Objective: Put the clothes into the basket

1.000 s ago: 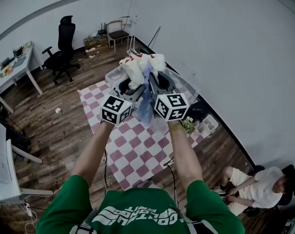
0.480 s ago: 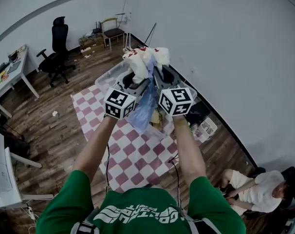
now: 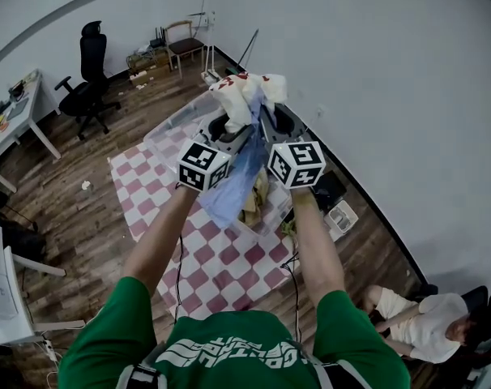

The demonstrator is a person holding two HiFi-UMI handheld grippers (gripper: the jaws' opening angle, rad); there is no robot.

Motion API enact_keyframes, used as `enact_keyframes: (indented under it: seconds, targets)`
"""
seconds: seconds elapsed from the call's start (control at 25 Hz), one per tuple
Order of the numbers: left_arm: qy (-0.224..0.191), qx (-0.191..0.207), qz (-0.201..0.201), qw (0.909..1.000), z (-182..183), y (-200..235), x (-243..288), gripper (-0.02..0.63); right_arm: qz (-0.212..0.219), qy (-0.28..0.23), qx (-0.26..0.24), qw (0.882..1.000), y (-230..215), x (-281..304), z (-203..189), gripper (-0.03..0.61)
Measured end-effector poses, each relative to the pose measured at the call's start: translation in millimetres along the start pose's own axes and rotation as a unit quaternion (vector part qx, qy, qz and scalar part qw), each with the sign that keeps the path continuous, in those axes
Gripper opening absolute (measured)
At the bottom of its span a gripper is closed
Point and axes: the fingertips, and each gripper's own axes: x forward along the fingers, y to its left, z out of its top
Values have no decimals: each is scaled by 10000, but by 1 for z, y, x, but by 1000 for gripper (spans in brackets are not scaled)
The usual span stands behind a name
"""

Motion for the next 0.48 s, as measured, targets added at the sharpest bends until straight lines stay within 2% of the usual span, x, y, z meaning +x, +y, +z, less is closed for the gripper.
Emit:
enact_keyframes:
  seconds: [0.24, 0.48]
  targets:
    - [112, -76, 9, 9999, -18, 4, 35, 195, 24, 106, 95, 9999, -34, 11, -18, 66]
    - [497, -268, 54, 9984, -64, 12, 46, 196, 33, 452, 291, 9985, -46, 21, -66, 66]
